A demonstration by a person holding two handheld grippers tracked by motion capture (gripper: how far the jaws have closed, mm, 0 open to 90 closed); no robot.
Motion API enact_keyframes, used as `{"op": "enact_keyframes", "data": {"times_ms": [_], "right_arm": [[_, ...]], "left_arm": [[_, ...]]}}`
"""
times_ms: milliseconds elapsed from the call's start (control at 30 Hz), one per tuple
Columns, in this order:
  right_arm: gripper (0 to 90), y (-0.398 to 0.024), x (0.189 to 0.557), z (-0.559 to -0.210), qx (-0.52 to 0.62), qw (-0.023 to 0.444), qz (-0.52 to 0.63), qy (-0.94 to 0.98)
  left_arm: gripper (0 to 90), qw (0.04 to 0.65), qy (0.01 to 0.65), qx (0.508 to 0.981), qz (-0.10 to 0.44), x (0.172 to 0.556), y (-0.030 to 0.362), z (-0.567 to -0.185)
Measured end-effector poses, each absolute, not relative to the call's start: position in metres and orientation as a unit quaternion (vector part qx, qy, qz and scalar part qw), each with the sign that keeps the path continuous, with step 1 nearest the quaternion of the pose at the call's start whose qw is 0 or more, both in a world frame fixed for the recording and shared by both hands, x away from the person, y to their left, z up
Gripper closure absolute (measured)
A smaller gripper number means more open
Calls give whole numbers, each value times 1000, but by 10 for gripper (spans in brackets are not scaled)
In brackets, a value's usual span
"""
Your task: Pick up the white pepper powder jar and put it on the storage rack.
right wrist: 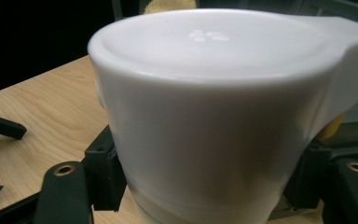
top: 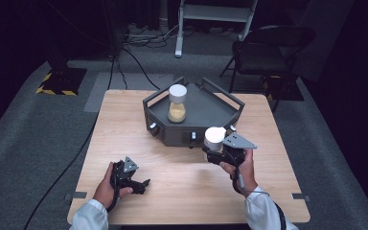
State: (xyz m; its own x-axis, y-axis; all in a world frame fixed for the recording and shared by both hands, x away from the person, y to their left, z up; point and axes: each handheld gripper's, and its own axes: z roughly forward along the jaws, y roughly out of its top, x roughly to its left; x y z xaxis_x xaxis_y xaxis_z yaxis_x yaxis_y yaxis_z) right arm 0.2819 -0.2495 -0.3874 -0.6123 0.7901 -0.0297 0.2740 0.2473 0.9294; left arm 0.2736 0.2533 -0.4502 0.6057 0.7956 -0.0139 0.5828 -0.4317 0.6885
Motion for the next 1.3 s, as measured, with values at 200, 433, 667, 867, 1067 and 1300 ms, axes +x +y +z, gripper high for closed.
{"op": "enact_keyframes", "data": {"times_ms": [200, 433, 667, 867, 1067, 1300], "right_arm": [[301, -249, 282, -377, 357, 264, 502, 742], [301, -245, 285, -362, 370, 278, 502, 730], [301, -244, 292, -349, 374, 293, 506, 720], [301, -240, 297, -343, 375, 313, 509, 709], [301, -236, 307, -339, 381, 323, 505, 704], [301, -234, 316, -336, 391, 323, 505, 699]], "left_arm": [[0, 335, 415, 831, 159, 274, 253, -450], [0, 335, 415, 831, 159, 274, 253, -450], [0, 334, 415, 831, 159, 274, 253, -450], [0, 335, 415, 831, 159, 274, 253, -450], [0, 335, 415, 831, 158, 274, 253, -450], [0, 335, 414, 831, 159, 274, 253, -450]]}}
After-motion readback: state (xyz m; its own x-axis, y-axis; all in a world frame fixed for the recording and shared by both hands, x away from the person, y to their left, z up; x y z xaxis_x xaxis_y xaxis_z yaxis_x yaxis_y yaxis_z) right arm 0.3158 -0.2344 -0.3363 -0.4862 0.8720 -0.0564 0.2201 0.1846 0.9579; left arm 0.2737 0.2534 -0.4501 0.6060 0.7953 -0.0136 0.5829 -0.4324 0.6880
